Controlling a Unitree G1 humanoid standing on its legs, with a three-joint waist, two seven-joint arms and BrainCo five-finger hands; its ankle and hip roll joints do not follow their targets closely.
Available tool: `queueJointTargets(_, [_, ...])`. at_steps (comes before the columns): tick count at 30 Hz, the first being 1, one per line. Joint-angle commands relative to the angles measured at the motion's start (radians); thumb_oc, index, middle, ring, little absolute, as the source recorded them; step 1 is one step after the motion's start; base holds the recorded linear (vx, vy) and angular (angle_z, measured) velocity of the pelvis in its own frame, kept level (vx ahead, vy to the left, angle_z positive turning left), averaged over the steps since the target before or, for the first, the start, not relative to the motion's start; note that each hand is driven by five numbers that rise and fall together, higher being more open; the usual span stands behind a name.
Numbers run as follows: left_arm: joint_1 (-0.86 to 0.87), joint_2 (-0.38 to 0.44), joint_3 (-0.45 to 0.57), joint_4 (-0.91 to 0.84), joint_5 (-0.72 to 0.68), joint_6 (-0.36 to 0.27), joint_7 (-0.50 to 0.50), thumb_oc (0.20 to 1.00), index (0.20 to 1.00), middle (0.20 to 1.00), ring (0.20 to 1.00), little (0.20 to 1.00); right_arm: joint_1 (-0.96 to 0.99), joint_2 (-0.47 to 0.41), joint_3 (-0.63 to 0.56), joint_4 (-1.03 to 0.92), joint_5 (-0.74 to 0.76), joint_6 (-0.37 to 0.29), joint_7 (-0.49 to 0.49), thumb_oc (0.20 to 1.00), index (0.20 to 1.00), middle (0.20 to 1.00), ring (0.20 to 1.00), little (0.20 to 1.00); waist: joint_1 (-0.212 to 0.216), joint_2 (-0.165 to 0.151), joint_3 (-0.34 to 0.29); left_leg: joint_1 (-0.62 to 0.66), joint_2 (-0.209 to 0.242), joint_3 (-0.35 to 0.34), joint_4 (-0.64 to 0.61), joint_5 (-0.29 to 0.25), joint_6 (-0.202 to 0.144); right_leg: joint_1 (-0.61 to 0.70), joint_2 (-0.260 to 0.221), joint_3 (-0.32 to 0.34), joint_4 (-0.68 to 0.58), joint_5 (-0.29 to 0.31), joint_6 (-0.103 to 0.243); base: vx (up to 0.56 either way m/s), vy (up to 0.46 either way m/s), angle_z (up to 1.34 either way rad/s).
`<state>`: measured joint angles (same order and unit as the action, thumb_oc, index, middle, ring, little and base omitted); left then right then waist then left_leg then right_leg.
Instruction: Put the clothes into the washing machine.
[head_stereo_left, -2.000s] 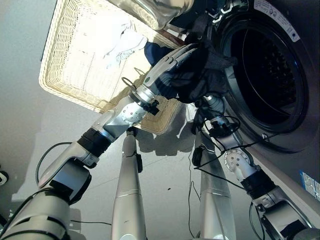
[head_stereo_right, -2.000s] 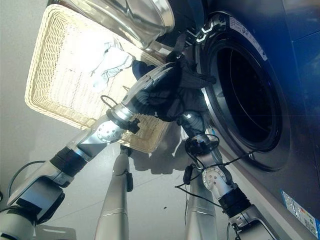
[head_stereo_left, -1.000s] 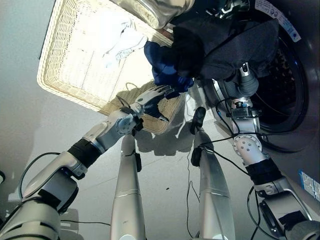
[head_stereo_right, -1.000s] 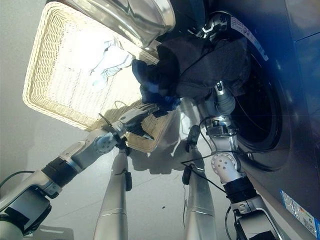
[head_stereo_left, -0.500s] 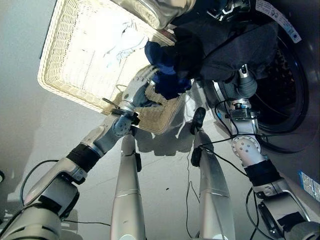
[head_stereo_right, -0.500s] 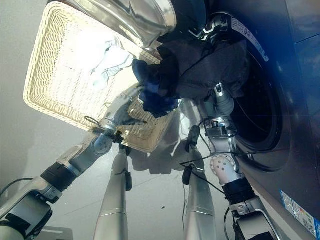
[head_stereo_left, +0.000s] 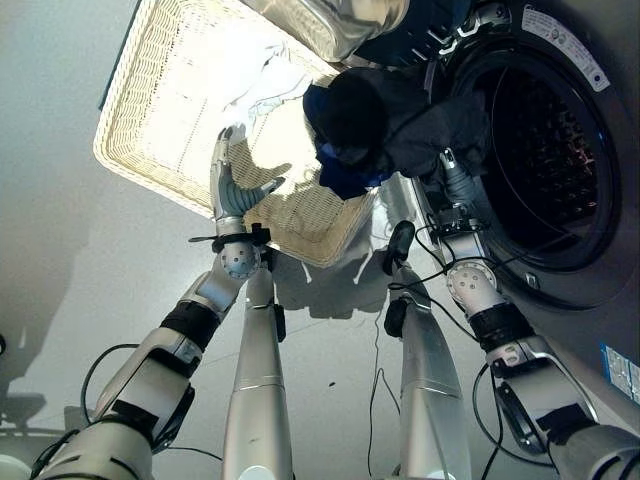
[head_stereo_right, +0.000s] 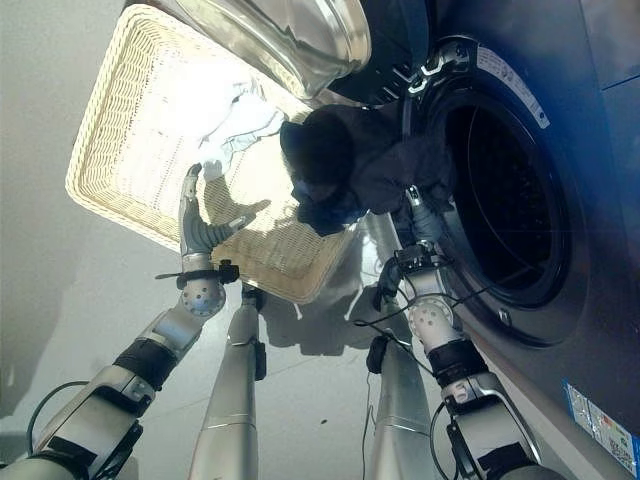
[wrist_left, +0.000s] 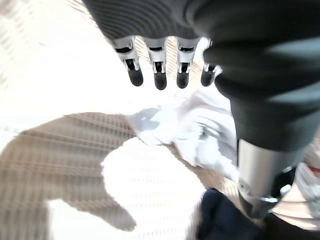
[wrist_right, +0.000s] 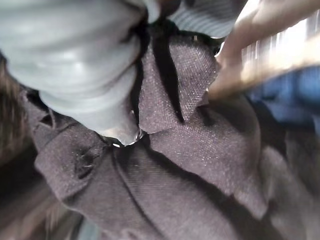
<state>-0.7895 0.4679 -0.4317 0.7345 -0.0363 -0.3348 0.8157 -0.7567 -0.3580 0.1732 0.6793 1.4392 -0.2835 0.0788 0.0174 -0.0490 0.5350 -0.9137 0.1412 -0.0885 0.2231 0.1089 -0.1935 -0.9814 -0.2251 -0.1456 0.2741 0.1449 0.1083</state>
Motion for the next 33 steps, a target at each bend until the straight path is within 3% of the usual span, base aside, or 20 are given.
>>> queueJointTargets(1, [-0.060,0.028,0.031,0.008,-0.063,-0.029,0.017,1.000,1.000,1.000,1.000,1.000,-0.022,-0.090,-0.030,-0.018,0.127,-0.030,0.045,0.200,0.200,0.200,0.200,0.200,0.017,0.001,-0.015,-0.014,-0.069,-0.021,-0.012,0.026,0.067,-0.014,0.014,0.004,0.006,0.083,0.109,0.00,0.040,-0.02])
queueJointTargets(5, [-0.096,0.042,0.031,0.100,-0.110,-0.047,-0.012,1.000,1.000,1.000,1.000,1.000,-0.079,-0.146,-0.052,0.141,0.226,-0.018,0.050,0.200,0.200,0.200,0.200,0.200,0.011,0.003,-0.015,-0.022,-0.066,-0.016,-0.002,0.022,0.065,-0.022,0.021,0.010,0.012,0.077,0.105,0.00,0.029,-0.02])
queueJointTargets(8, [-0.102,0.056,0.019,0.136,-0.122,-0.052,-0.028,1.000,1.000,1.000,1.000,1.000,-0.126,-0.210,-0.070,0.201,0.240,-0.063,0.007,0.200,0.200,0.200,0.200,0.200,0.010,0.005,-0.015,-0.026,-0.062,-0.017,0.001,0.017,0.064,-0.025,0.026,0.015,0.006,0.076,0.104,0.01,0.039,-0.03])
queueJointTargets(10, [-0.070,0.078,0.010,0.148,-0.134,-0.067,-0.038,1.000,1.000,1.000,1.000,1.000,-0.171,-0.288,-0.108,0.209,0.256,-0.168,-0.057,0.200,0.200,0.200,0.200,0.200,0.009,0.004,-0.015,-0.025,-0.055,-0.018,0.006,0.008,0.061,-0.022,0.032,0.018,0.008,0.070,0.102,0.00,0.025,-0.06])
queueJointTargets(11, [-0.070,0.077,0.010,0.147,-0.134,-0.067,-0.038,1.000,1.000,1.000,1.000,1.000,-0.172,-0.288,-0.108,0.209,0.255,-0.170,-0.059,0.200,0.200,0.200,0.200,0.200,0.010,0.005,-0.015,-0.025,-0.054,-0.018,0.007,0.007,0.061,-0.022,0.033,0.018,0.008,0.069,0.101,0.00,-0.012,-0.08])
queueJointTargets(12, [-0.028,0.099,0.016,0.150,-0.124,-0.087,-0.046,1.000,1.000,1.000,1.000,1.000,-0.178,-0.335,-0.143,0.199,0.262,-0.255,-0.088,0.200,0.200,0.200,0.200,0.200,0.010,-0.003,-0.015,-0.024,-0.049,-0.021,0.010,0.001,0.063,-0.017,0.040,0.019,0.015,0.061,0.099,-0.01,-0.039,-0.10])
queueJointTargets(14, [0.010,0.128,0.018,0.150,-0.118,-0.083,-0.050,1.000,1.000,1.000,1.000,1.000,-0.191,-0.387,-0.176,0.158,0.178,-0.417,-0.223,0.200,0.200,0.200,0.200,0.200,0.009,-0.017,-0.015,-0.021,-0.045,-0.023,0.008,-0.004,0.062,-0.009,0.048,0.013,0.014,0.056,0.099,-0.02,-0.052,-0.10])
queueJointTargets(18, [0.040,0.189,0.042,0.157,-0.144,-0.060,-0.082,1.000,1.000,1.000,1.000,1.000,-0.197,-0.504,-0.262,0.086,0.017,-0.550,-0.477,0.200,0.200,0.200,0.200,0.200,-0.008,-0.045,-0.015,-0.019,-0.037,-0.028,0.008,-0.012,0.064,0.001,0.064,0.013,0.001,0.059,0.099,-0.01,-0.036,-0.04])
queueJointTargets(21, [0.039,0.220,0.053,0.169,-0.165,-0.051,-0.111,1.000,1.000,1.000,1.000,1.000,-0.184,-0.558,-0.301,0.048,-0.111,-0.526,-0.595,0.200,0.200,0.200,0.200,0.200,-0.018,-0.057,-0.015,-0.018,-0.039,-0.031,0.012,-0.017,0.069,0.002,0.071,0.019,-0.004,0.058,0.097,0.00,0.021,-0.01])
queueJointTargets(23, [0.048,0.241,0.065,0.197,-0.193,-0.056,-0.140,1.000,1.000,1.000,1.000,1.000,-0.195,-0.610,-0.313,0.077,-0.203,-0.503,-0.749,0.200,0.200,0.200,0.200,0.200,-0.020,-0.066,-0.015,-0.009,-0.038,-0.034,0.019,-0.025,0.073,0.015,0.076,0.022,-0.006,0.051,0.093,0.00,0.073,-0.05])
queueJointTargets(26, [0.047,0.246,0.064,0.232,-0.199,-0.071,-0.161,1.000,1.000,1.000,1.000,1.000,-0.213,-0.638,-0.312,0.154,-0.252,-0.490,-0.849,0.200,0.200,0.200,0.200,0.200,-0.016,-0.069,-0.015,-0.005,-0.042,-0.039,0.023,-0.027,0.077,0.023,0.076,0.021,-0.005,0.048,0.092,0.01,0.000,-0.08])
queueJointTargets(27, [0.047,0.245,0.062,0.235,-0.202,-0.076,-0.163,1.000,1.000,1.000,1.000,1.000,-0.219,-0.651,-0.312,0.179,-0.264,-0.476,-0.868,0.410,0.410,0.410,0.410,0.410,-0.015,-0.070,-0.015,-0.012,-0.045,-0.039,0.021,-0.019,0.077,0.020,0.073,0.019,-0.012,0.056,0.090,0.00,-0.005,-0.04])
queueJointTargets(28, [0.053,0.243,0.059,0.237,-0.202,-0.077,-0.164,1.000,1.000,1.000,1.000,1.000,-0.218,-0.655,-0.307,0.189,-0.273,-0.463,-0.878,0.555,0.555,0.555,0.555,0.555,-0.013,-0.068,-0.015,-0.004,-0.044,-0.040,0.022,-0.027,0.077,0.029,0.073,0.019,-0.011,0.049,0.092,0.00,0.000,0.00])
queueJointTargets(29, [0.049,0.242,0.057,0.236,-0.199,-0.079,-0.164,1.000,1.000,1.000,1.000,1.000,-0.228,-0.663,-0.293,0.204,-0.263,-0.445,-0.884,1.000,1.000,1.000,1.000,1.000,-0.010,-0.067,-0.015,-0.013,-0.050,-0.043,0.019,-0.018,0.079,0.022,0.070,0.017,-0.017,0.059,0.090,0.00,0.000,0.00])
queueJointTargets(33, [0.047,0.236,0.044,0.235,-0.205,-0.090,-0.175,1.000,1.000,1.000,1.000,1.000,-0.252,-0.673,-0.220,0.265,-0.334,-0.377,-0.927,1.000,1.000,1.000,1.000,1.000,0.001,-0.056,-0.015,-0.018,-0.062,-0.050,0.016,-0.018,0.085,0.017,0.062,0.015,-0.024,0.062,0.088,0.00,-0.001,0.01])
